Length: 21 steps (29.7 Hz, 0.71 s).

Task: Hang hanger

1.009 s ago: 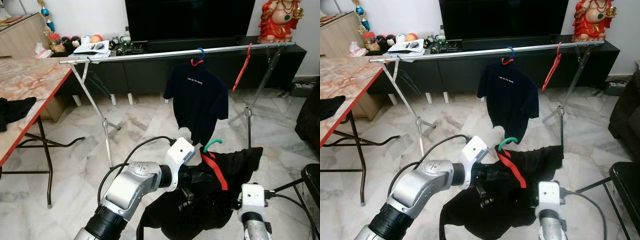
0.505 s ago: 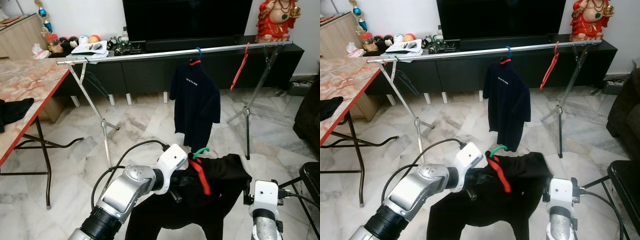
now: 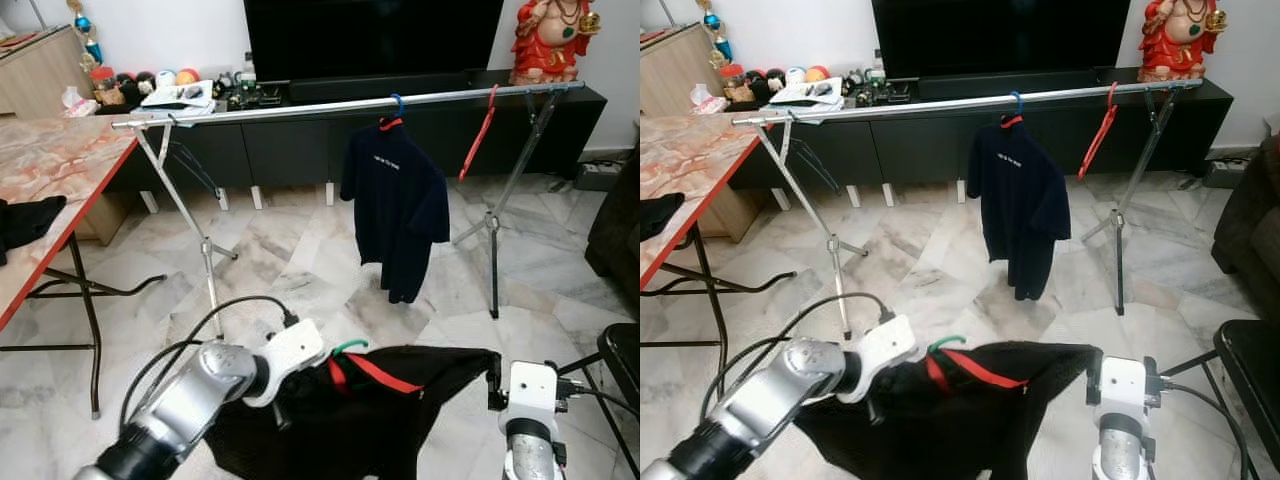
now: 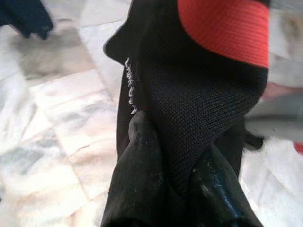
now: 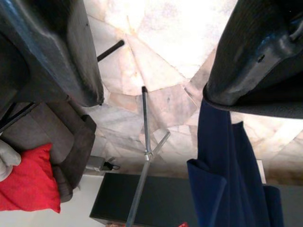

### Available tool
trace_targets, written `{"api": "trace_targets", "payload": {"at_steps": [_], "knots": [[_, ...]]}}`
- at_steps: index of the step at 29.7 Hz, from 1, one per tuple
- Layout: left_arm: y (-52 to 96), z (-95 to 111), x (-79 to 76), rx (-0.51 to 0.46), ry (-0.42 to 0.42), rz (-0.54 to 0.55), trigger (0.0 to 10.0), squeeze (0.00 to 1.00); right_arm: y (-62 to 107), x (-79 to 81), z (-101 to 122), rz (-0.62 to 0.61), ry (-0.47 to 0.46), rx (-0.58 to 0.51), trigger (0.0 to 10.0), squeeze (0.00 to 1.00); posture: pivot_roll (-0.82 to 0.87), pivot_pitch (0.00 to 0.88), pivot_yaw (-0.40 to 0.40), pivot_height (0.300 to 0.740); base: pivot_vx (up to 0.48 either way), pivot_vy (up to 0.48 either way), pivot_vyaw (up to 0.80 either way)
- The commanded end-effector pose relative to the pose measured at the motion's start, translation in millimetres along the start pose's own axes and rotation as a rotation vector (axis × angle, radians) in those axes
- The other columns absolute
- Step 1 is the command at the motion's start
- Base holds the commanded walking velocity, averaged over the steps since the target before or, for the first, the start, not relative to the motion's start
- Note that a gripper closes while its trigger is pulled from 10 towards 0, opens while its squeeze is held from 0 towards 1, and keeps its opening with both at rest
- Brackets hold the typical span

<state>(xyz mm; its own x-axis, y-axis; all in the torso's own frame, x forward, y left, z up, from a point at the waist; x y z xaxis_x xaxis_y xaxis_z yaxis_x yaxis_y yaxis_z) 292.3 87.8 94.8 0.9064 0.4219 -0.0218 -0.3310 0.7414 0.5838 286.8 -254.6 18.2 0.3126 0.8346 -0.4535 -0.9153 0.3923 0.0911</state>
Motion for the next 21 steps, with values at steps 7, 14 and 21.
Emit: {"api": "trace_targets", "payload": {"at_steps": [7, 14, 21], "knots": [[35.6, 36.0, -0.8, -0.340, 0.099, -0.160, 10.0, 0.00, 0.6, -4.0, -8.5, 0.006, 0.025, 0.046, 10.0, 0.00, 0.04, 0.061, 0.064, 0.740, 0.000, 0.000, 0.00], [60.4, 33.5, -14.5, -0.386, 0.051, -0.320, 10.0, 0.00, 2.1, -2.4, -11.7, 0.019, 0.033, 0.061, 10.0, 0.00, 0.04, 0.062, 0.063, 0.740, 0.000, 0.000, 0.00], [68.5, 32.6, -28.7, -0.394, 0.060, -0.445, 10.0, 0.00, 2.9, 1.5, -11.4, 0.029, 0.027, 0.065, 10.0, 0.00, 0.04, 0.060, 0.069, 0.740, 0.000, 0.000, 0.00]]}}
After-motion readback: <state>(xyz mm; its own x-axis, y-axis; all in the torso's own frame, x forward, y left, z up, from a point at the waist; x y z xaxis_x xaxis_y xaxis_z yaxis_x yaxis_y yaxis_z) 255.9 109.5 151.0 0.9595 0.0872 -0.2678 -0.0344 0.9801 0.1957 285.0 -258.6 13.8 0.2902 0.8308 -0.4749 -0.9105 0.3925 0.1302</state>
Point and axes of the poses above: a point about 5 cm out from each wrist's last joint towards the gripper, its own y axis pointing back from the gripper into the wrist, its own z axis along the axis of the wrist's last joint, x = y × z, the point moved 2 cm from there along -y, pointing out of the wrist towards the gripper, and after that the axes turned 10 degrees about y, right-handed, at the moved point
